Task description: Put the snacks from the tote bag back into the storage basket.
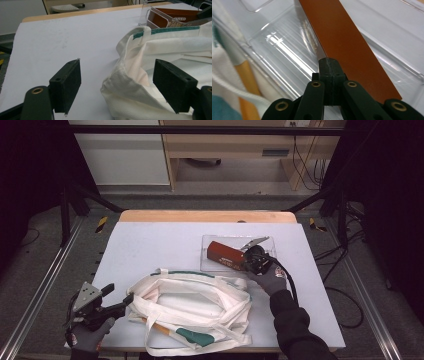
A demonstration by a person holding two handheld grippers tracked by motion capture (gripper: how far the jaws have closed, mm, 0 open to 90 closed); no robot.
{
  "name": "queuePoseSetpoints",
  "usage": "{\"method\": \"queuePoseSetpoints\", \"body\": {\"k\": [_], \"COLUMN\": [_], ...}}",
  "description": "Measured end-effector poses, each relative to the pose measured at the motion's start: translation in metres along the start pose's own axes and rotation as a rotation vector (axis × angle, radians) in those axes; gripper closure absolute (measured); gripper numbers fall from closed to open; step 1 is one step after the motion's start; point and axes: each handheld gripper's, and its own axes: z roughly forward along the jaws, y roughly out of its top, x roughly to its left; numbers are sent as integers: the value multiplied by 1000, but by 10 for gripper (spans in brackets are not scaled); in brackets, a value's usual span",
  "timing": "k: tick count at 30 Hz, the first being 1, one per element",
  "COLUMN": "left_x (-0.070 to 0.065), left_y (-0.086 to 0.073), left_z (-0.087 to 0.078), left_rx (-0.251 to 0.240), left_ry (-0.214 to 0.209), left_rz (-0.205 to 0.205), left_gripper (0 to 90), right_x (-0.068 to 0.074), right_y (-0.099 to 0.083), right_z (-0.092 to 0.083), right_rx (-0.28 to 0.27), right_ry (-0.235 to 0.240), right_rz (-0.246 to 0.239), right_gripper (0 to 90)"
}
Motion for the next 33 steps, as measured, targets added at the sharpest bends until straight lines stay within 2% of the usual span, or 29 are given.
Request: {"method": "queuePoseSetpoints", "body": {"k": [4,12,20,24,33], "left_x": [0,0,0,0,0], "left_y": [0,0,0,0,0], "left_z": [0,1,1,1,1], "left_rx": [3,5,5,6,6], "left_ry": [-1,1,-1,-1,-2], "left_rz": [2,4,4,3,4], "left_gripper": [222,223,223,223,223], "right_x": [-4,-8,-13,-15,-22], "right_y": [0,-1,1,1,1], "right_z": [1,-5,6,6,7], "right_rx": [-6,10,-6,-23,-24], "right_ry": [-35,-69,-104,-122,-159], "right_rz": [16,44,92,100,137], "right_gripper": [900,900,895,894,891]}}
